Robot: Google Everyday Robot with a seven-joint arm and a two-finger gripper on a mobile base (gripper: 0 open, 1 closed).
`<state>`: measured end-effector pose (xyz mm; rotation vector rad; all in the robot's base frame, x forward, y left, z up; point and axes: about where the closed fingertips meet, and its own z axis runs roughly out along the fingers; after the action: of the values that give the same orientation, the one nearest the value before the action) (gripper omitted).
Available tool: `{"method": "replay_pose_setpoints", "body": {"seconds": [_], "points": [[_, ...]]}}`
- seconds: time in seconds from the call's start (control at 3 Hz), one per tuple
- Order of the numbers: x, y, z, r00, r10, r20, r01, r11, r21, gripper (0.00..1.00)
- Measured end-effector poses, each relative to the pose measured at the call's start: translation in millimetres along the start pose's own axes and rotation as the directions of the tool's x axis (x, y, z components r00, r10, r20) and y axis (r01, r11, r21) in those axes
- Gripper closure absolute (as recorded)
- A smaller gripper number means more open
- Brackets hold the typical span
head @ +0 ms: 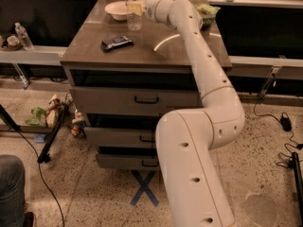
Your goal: Move water bottle near paper bowl
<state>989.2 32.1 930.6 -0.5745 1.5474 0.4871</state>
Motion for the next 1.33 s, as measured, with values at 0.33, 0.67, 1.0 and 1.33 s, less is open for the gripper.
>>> {"method": "replay_pose_setpoints", "body": {"seconds": [0.33, 0.67, 1.0, 1.33], "points": [[2.4, 0.7, 7.6, 1.000, -0.001, 0.002, 0.001, 0.9999, 0.016, 0.51], [3.3, 0.7, 10.4, 1.000, -0.004, 0.001, 0.004, 0.9997, 0.024, 0.29], [3.6, 2.9, 10.9, 1.000, -0.007, -0.005, 0.007, 0.9998, 0.018, 0.05], [-3.0, 0.9, 2.4, 1.000, -0.009, -0.011, 0.009, 0.9999, 0.010, 0.00]]}}
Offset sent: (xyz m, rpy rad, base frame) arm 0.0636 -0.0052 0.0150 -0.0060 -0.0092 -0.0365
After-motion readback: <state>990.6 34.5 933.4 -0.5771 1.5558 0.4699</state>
